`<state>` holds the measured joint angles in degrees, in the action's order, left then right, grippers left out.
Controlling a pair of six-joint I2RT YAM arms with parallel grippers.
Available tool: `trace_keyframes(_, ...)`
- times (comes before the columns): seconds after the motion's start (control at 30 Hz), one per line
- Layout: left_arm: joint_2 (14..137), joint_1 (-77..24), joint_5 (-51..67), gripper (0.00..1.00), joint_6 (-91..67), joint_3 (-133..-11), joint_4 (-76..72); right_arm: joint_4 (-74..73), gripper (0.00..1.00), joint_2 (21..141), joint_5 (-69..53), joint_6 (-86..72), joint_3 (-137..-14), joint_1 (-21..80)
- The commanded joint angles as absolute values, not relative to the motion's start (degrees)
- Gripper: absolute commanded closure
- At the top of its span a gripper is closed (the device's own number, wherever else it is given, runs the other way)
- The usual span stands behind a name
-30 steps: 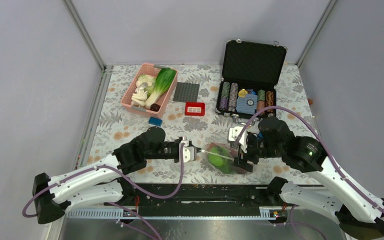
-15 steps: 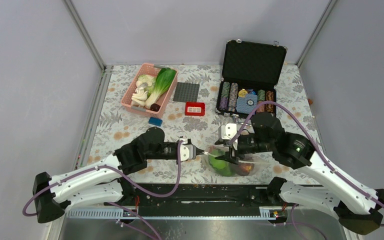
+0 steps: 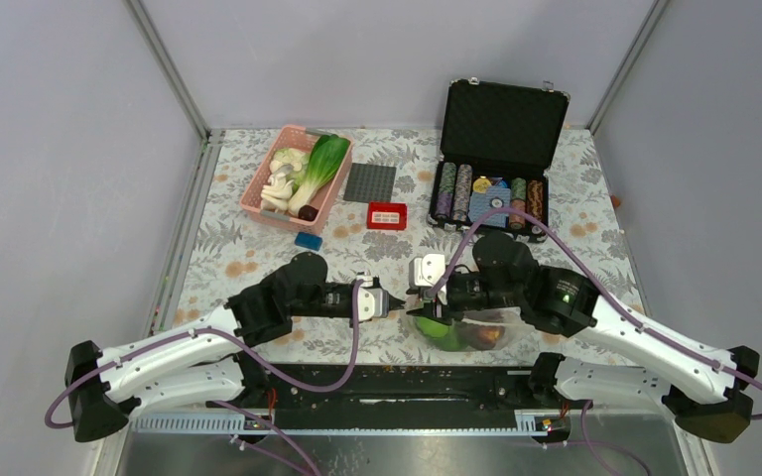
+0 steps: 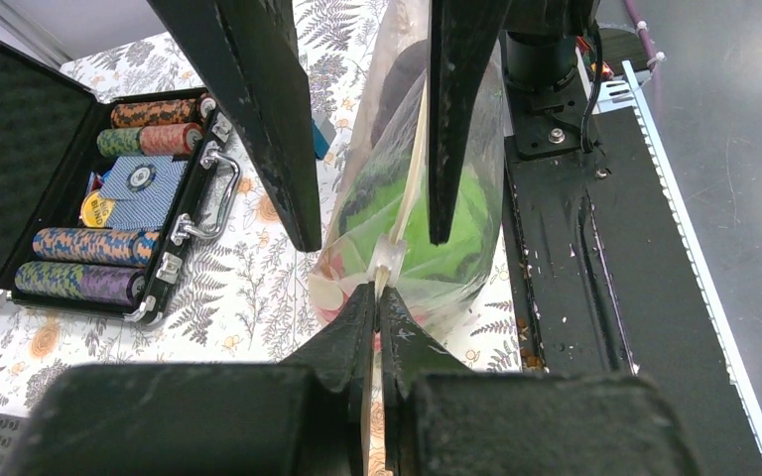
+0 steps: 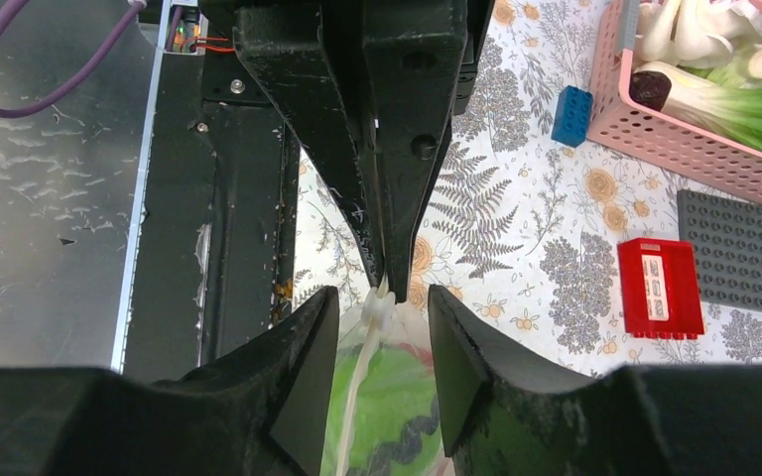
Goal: Open the zip-top bag and remove the fake food
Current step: Unzip the zipper food storage bag at the center of the board.
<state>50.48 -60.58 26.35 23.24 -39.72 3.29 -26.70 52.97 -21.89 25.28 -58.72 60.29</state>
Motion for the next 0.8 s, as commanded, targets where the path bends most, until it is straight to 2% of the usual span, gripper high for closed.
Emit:
trace_keyframes(0.0,50.19,-60.91,28.53,1.0,22.66,-42.28,1.19,-22.34,0.55,52.99,-18.2,23.59,-57.54,62.01)
trace_keyframes(0.53,50.68,-60.91,28.47,1.0,22.96,-42.87,1.71,-22.8,0.51,53.85,-17.75,23.21,-55.96,63.02)
trace_keyframes(0.77,50.8,-60.98,28.81,1.0,22.87,-43.07,1.76,-22.37,0.6,54.46,-17.06,22.95,-55.72,63.15)
